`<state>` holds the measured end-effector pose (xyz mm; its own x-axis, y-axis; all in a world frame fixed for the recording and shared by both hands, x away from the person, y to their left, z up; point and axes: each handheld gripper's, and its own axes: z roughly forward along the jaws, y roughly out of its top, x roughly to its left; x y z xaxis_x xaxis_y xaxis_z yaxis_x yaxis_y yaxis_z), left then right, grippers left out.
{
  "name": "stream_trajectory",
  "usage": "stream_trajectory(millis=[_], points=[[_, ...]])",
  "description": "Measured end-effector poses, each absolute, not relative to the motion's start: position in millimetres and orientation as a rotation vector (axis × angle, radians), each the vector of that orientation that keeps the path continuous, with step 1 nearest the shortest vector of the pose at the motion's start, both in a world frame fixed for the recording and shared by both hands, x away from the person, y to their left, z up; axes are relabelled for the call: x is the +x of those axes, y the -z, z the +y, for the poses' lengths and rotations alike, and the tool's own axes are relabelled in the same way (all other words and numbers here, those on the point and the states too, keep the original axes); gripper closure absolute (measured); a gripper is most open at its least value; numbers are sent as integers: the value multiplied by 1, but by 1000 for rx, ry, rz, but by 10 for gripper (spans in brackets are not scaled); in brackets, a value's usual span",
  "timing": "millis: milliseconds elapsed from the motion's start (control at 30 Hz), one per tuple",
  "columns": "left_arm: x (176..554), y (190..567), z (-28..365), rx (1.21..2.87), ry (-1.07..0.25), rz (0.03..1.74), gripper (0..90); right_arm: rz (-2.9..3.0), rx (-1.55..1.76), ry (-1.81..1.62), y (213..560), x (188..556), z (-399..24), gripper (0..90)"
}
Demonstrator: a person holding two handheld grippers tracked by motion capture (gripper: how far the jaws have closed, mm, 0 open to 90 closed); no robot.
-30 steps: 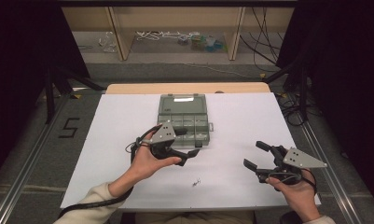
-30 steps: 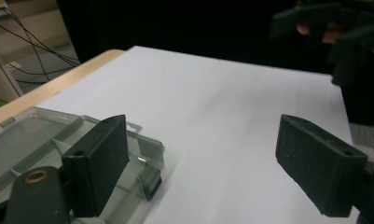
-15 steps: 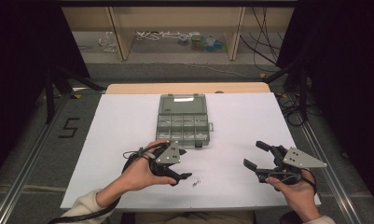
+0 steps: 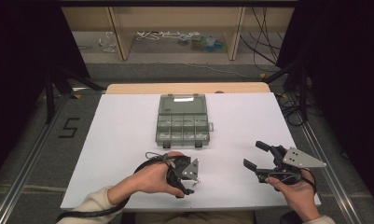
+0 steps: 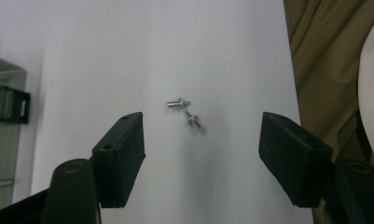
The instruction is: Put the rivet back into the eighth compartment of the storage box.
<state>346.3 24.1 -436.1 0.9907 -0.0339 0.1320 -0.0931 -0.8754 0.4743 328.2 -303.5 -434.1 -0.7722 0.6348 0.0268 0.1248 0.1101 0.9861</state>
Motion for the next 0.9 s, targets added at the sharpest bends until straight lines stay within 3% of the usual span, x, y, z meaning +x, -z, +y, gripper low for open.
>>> stream_trajectory(millis=[200, 500, 900], points=[[348, 444, 9, 2713, -140, -171, 389, 1989, 743, -1700, 434, 328, -303, 203], [361, 457, 4, 2773, -66, -130, 513, 1995, 734, -1700, 434, 328, -304, 203], [372, 460, -3, 2834, 45, -69, 557, 2027, 734, -1685, 433, 327, -304, 204]])
